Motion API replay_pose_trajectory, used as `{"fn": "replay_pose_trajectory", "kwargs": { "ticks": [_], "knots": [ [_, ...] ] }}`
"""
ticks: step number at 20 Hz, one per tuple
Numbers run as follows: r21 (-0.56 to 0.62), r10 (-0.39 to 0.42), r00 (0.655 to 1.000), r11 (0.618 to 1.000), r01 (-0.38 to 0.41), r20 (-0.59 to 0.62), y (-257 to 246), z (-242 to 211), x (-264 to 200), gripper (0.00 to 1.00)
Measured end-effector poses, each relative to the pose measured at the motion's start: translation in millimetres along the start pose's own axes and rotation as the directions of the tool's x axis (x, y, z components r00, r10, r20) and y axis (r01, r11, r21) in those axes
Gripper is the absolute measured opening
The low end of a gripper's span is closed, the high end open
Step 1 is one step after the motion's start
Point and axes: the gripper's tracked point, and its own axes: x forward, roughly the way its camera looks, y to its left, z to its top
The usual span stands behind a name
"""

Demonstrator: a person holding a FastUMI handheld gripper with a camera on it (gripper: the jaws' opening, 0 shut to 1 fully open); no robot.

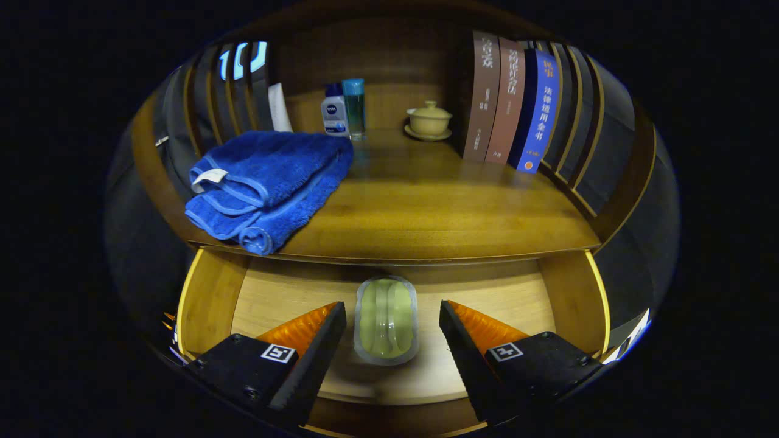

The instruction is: Pull open the drawer, take out the items inside it, and place them on the countertop above the cabinet.

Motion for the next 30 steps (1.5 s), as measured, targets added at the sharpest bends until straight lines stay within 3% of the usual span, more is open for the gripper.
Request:
{"fn": "replay_pose_trajectory", "kwargs": {
  "ticks": [2, 4, 7, 14, 15, 17, 24, 30],
  "knots": [
    [-0.003, -0.021, 0.998, 1.000, 0.021, -0.054, -2, -5, 10, 0.98],
    [-0.015, -0.031, 0.994, 0.999, 0.030, -0.108, -3, -9, 18, 0.90],
    [-0.012, -0.042, 0.982, 0.999, 0.041, -0.183, -3, -20, 30, 0.67],
    [-0.044, -0.064, 0.958, 0.998, 0.053, -0.279, -4, -40, 36, 0.32],
    [-0.049, -0.069, 0.954, 0.997, 0.057, -0.293, -6, -37, 35, 0.34],
    [-0.046, -0.068, 0.957, 0.997, 0.057, -0.281, -6, -42, 35, 0.16],
    [-0.048, -0.053, 0.966, 0.998, 0.042, -0.254, -3, -42, 22, 0.16],
    [-0.036, -0.022, 0.993, 0.999, 0.018, -0.115, 0, -23, -38, 0.16]
  ]
}}
